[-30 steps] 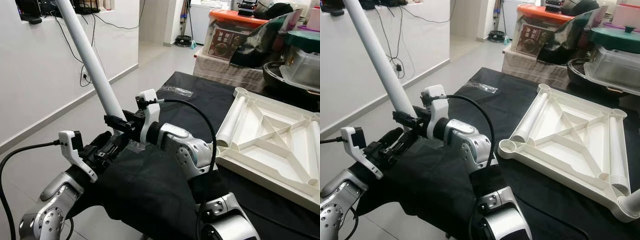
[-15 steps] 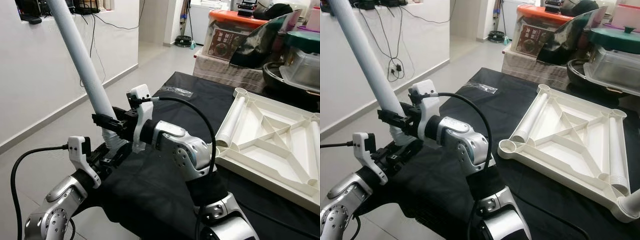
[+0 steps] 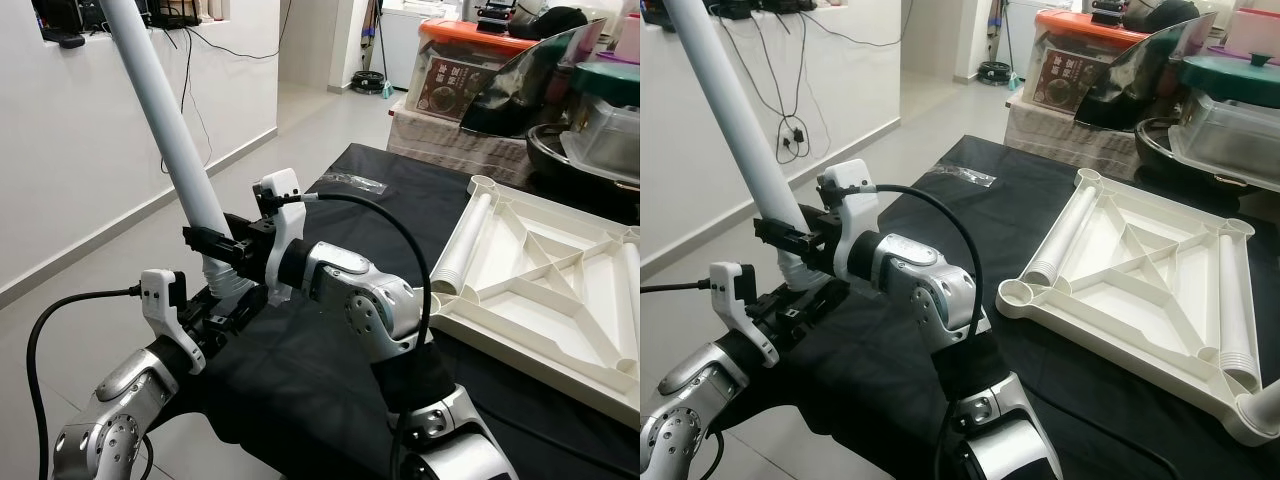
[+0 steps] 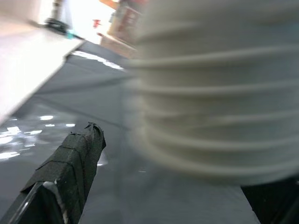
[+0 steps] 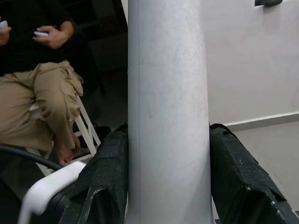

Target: Building children table

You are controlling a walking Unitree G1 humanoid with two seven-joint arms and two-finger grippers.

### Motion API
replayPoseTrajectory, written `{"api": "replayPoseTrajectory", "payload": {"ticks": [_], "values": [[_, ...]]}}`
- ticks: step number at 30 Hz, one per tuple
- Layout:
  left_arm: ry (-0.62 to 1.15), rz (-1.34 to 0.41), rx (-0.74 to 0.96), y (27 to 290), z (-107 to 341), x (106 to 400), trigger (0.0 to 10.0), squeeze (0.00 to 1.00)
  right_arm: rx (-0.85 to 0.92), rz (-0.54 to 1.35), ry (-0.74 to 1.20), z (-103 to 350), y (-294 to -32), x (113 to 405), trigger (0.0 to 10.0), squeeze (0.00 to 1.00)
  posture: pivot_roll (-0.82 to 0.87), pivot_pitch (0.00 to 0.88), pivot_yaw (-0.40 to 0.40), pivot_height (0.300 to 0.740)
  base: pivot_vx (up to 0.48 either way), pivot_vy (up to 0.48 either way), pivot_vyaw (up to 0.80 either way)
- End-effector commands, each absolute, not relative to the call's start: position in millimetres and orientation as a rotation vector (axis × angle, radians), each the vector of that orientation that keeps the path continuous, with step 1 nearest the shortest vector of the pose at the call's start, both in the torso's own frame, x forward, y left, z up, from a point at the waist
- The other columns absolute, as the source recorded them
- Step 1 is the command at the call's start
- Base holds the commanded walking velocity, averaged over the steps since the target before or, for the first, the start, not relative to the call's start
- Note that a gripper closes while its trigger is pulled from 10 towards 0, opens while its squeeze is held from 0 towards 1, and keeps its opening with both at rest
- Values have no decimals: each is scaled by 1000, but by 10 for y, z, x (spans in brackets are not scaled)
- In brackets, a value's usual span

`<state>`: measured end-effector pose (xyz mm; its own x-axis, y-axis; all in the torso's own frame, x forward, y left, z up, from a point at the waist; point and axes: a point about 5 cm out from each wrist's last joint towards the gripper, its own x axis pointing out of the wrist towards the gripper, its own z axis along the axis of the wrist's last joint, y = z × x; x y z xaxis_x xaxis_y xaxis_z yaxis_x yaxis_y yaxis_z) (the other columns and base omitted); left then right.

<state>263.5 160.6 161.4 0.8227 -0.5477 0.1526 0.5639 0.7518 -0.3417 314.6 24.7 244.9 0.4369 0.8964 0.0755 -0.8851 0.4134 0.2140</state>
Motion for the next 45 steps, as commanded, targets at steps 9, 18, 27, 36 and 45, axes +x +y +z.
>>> {"api": "replayPoseTrajectory", "payload": {"ticks": [9, 18, 27, 36, 45], "values": [[-50, -708, -388, 1476, 1666, 2561, 10000, 0, 284, 1154, 37, 2420, 409, 3028, 0, 0, 72, 0, -77, 740, 0, 0, 0], [-97, -627, -366, 1604, 1742, 2592, 10000, 0, 295, 1147, 46, 2399, 408, 3045, 0, 0, 79, 0, -80, 740, 0, 0, 0], [-159, -599, -319, 1629, 1891, 2590, 10000, 0, 294, 1125, 58, 2340, 390, 3078, 0, 0, 84, 0, -80, 740, 0, 0, 0], [-176, -604, -298, 1640, 1959, 2594, 10000, 0, 289, 1118, 63, 2310, 392, 3082, 0, 0, 87, 0, -76, 740, 0, 0, 0], [-202, -584, -279, 1694, 2015, 2600, 6706, 0, 291, 1115, 67, 2289, 393, 3084, 0, 0, 88, 0, -75, 740, 0, 0, 0]]}}
